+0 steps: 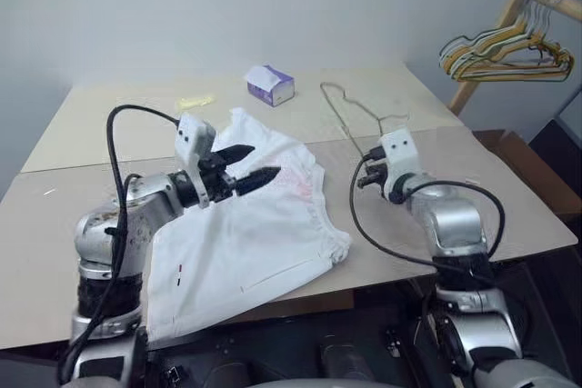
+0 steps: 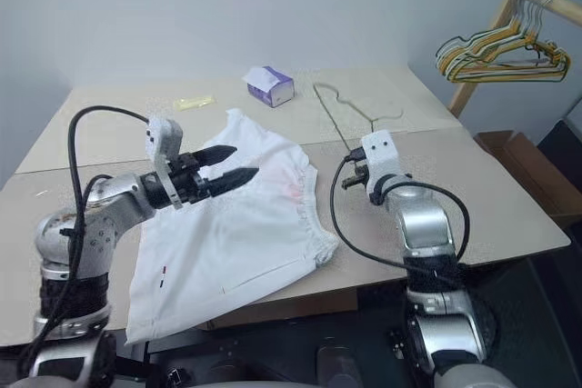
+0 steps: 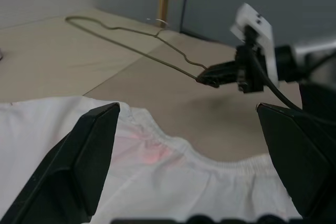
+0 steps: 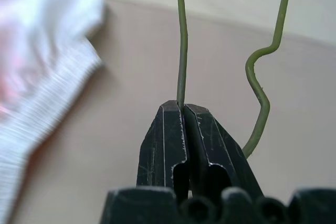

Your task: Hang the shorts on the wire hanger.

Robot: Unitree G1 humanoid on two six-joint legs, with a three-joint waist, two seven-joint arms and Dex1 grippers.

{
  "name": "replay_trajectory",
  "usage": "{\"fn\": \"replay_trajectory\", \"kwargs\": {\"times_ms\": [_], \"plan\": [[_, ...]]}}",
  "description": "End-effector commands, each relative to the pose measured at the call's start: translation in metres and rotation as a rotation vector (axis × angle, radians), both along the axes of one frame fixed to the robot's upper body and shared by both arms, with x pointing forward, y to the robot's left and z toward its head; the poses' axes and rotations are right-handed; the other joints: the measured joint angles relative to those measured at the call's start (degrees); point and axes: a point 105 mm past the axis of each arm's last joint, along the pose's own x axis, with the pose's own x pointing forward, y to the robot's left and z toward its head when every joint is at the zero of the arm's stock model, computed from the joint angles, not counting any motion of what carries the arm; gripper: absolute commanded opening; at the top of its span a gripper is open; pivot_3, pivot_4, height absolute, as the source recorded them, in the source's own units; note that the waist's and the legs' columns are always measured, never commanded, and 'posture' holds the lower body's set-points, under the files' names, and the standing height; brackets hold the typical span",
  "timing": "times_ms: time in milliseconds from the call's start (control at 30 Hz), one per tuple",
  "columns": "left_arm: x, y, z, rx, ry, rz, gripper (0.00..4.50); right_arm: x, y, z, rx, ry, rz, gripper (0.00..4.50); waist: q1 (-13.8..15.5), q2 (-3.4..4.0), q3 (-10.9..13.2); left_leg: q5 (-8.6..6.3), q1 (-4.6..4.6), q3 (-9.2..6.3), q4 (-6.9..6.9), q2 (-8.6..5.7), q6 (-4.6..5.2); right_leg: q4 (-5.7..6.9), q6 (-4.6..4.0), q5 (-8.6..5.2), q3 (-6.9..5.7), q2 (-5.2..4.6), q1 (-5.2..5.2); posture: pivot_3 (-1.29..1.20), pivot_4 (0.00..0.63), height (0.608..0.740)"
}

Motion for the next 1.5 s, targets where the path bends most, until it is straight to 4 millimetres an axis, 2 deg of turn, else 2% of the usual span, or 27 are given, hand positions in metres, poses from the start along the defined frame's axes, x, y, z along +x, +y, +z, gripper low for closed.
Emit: {"fn": "replay_trajectory", "kwargs": {"times_ms": [33, 167, 267, 433, 733, 867, 1200, 1233, 1333, 1500], "plan": [[0.007, 0.004, 0.021, -0.17, 0.038, 0.038, 4.5, -0.022, 0.027, 0.032, -0.008, -0.186, 0.115, 0.04, 0.0, -0.01, 0.0, 0.0, 0.0, 0.0, 0.0, 0.0, 0.0, 0.0, 0.0, 0.0, -0.01, 0.01, 0.0, -0.07, 0.0, 0.74], [0.006, 0.002, 0.04, -0.358, 0.068, -0.004, 4.5, -0.047, 0.054, 0.045, 0.026, -0.31, 0.259, 0.04, -0.1, -0.01, 0.0, 0.0, -0.02, -0.01, 0.0, -0.04, 0.0, -0.04, 0.0, 0.0, -0.01, -0.01, 0.01, -0.08, 0.0, 0.74], [0.004, 0.0, 0.05, -0.424, 0.07, -0.032, 4.5, -0.066, 0.072, 0.053, 0.043, -0.379, 0.403, 0.04, -0.3, -0.01, 0.0, 0.0, 0.03, -0.01, 0.0, -0.05, -0.01, -0.06, 0.0, 0.0, 0.0, -0.01, 0.05, -0.08, 0.0, 0.74], [0.008, 0.001, 0.058, -0.473, 0.086, -0.009, 4.5, -0.074, 0.082, 0.064, 0.02, -0.488, 0.464, 0.04, -0.2, -0.02, 0.0, 0.0, 0.25, -0.02, 0.0, -0.06, -0.01, -0.1, -0.01, 0.0, 0.0, 0.01, 0.3, -0.07, 0.0, 0.74], [0.011, 0.009, 0.07, -0.625, 0.104, 0.031, 4.5, -0.087, 0.094, 0.067, 0.031, -0.555, 0.547, 0.04, 0.0, -0.04, 0.0, 0.0, 0.34, -0.06, -0.01, -0.07, -0.01, -0.21, -0.03, -0.01, -0.07, 0.01, 0.49, -0.06, 0.0, 0.74], [0.01, 0.012, 0.074, -0.683, 0.11, 0.032, 3.58, -0.085, 0.095, 0.063, 0.014, -0.546, 0.545, 0.0, 0.3, -0.04, 0.0, 0.0, 0.41, -0.06, -0.01, -0.07, -0.01, -0.28, -0.03, -0.01, -0.17, 0.01, 0.64, -0.06, 0.0, 0.74], [0.009, 0.013, 0.075, -0.714, 0.117, 0.025, 0.2, -0.086, 0.097, 0.06, -0.002, -0.549, 0.559, 0.0, 1.5, -0.04, 0.0, 0.0, 0.4, 0.12, -0.01, -0.08, -0.01, -0.38, -0.05, -0.02, -0.33, 0.01, 0.75, -0.06, 0.0, 0.74], [0.007, 0.012, 0.076, -0.717, 0.102, 0.012, 0.08, -0.086, 0.097, 0.059, -0.008, -0.553, 0.561, 0.0, 1.5, -0.04, 0.0, 0.0, 0.4, 0.11, -0.01, -0.08, -0.01, -0.42, -0.05, -0.02, -0.35, 0.0, 0.77, -0.06, 0.0, 0.74], [0.004, 0.011, 0.077, -0.698, 0.079, 0.01, 0.08, -0.086, 0.097, 0.059, -0.022, -0.561, 0.562, 0.0, 1.5, -0.04, 0.0, 0.0, 0.38, 0.1, -0.02, -0.08, -0.02, -0.48, -0.06, -0.01, -0.38, 0.01, 0.79, -0.06, 0.0, 0.74], [0.005, 0.006, 0.07, -0.547, 0.02, 0.049, 0.08, -0.077, 0.096, 0.051, -0.058, -0.492, 0.542, 0.0, 1.5, -0.04, 0.0, 0.0, 0.4, 0.08, -0.02, -0.07, -0.02, -0.61, -0.09, 0.02, -0.44, 0.02, 0.9, -0.06, 0.0, 0.74]]}}
